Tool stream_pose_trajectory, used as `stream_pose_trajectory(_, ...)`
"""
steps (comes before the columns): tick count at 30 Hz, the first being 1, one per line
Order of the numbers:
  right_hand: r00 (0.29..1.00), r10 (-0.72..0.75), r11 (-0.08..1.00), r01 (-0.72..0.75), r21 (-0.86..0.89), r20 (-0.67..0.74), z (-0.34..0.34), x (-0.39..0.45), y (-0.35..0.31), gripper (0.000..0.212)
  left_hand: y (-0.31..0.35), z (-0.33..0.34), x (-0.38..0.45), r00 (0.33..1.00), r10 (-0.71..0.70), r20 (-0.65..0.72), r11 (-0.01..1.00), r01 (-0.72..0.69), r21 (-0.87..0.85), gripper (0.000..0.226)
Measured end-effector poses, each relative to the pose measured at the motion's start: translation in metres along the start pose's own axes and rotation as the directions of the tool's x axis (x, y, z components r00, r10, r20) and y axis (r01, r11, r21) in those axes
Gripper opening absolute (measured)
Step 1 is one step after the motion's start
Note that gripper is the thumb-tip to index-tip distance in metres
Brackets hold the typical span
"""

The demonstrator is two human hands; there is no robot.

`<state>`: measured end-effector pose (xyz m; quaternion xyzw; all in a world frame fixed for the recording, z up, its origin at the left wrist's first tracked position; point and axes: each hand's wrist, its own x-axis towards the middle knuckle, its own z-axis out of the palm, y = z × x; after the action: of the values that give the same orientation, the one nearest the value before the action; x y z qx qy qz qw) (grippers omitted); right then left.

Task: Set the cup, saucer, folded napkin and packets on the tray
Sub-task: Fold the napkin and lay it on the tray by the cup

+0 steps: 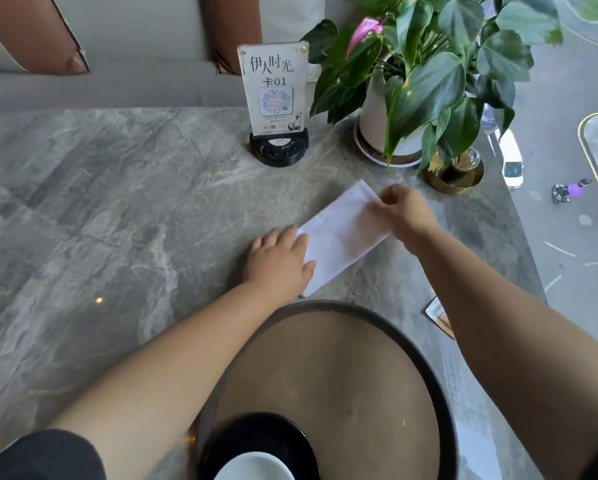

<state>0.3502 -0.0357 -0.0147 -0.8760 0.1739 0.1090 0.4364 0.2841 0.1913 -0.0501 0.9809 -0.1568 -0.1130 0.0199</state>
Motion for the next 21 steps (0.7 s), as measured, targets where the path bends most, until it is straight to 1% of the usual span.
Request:
stream_pose_trajectory(2, 0.982, -0.177, 0.970, 0.163, -0.181, -0.063, -0.004, 0.009, -0.009, 0.008, 0.004, -0.010, 0.006, 0.999, 0.036, -0.032, 0.999, -0.035, 0.019, 0.046)
stream_pose_trajectory(4, 0.936, -0.346, 0.896, 0.311, -0.317, -0.060, -0.003, 0.013, -0.021, 0.013, 0.005, -0.015, 0.010, 0.998, 0.060, 0.023, 0.997, -0.058, -0.046, 0.041)
stream_pose_trajectory(6, 0.860, -0.510, 0.800, 0.465, -0.379, -0.024, 0.000, 0.008, -0.031, 0.014, 0.006, -0.016, 0.010, 0.995, 0.039, 0.088, 0.987, -0.024, -0.160, 0.043)
stream_pose_trajectory(8, 0.764, -0.644, 0.695, 0.602, -0.393, 0.030, 0.005, -0.008, -0.034, 0.013, 0.007, -0.013, 0.009, 0.996, -0.001, 0.089, 0.965, 0.024, -0.260, 0.045)
stream_pose_trajectory(9, 0.729, -0.682, 0.655, 0.645, -0.394, 0.059, 0.007, -0.017, -0.032, 0.014, 0.007, -0.012, 0.009, 0.997, -0.023, 0.076, 0.949, 0.046, -0.311, 0.044)
stream_pose_trajectory(10, 0.705, -0.704, 0.624, 0.673, -0.397, 0.088, 0.009, -0.026, -0.027, 0.015, 0.007, -0.012, 0.009, 0.997, -0.049, 0.064, 0.929, 0.069, -0.365, 0.043)
stream_pose_trajectory(12, 0.688, -0.713, 0.593, 0.695, -0.407, 0.135, 0.013, -0.043, -0.014, 0.016, 0.004, -0.012, 0.010, 0.994, -0.077, 0.081, 0.873, 0.107, -0.476, 0.035)
stream_pose_trajectory(14, 0.689, -0.707, 0.590, 0.699, -0.404, 0.159, 0.018, -0.056, 0.000, 0.017, 0.002, -0.013, 0.010, 0.984, -0.079, 0.160, 0.791, 0.160, -0.591, 0.024)
stream_pose_trajectory(16, 0.693, -0.701, 0.593, 0.698, -0.401, 0.168, 0.025, -0.066, 0.011, 0.016, 0.002, -0.013, 0.008, 0.967, -0.088, 0.237, 0.705, 0.229, -0.672, 0.021)
stream_pose_trajectory(18, 0.702, -0.686, 0.594, 0.691, -0.412, 0.190, 0.030, -0.072, 0.019, 0.016, 0.001, -0.014, 0.008, 0.953, -0.088, 0.288, 0.589, 0.283, -0.757, 0.023)
stream_pose_trajectory(21, 0.721, -0.661, 0.601, 0.675, -0.427, 0.209, 0.036, -0.077, 0.026, 0.017, -0.005, -0.017, 0.008, 0.935, -0.048, 0.352, 0.374, 0.343, -0.861, 0.030)
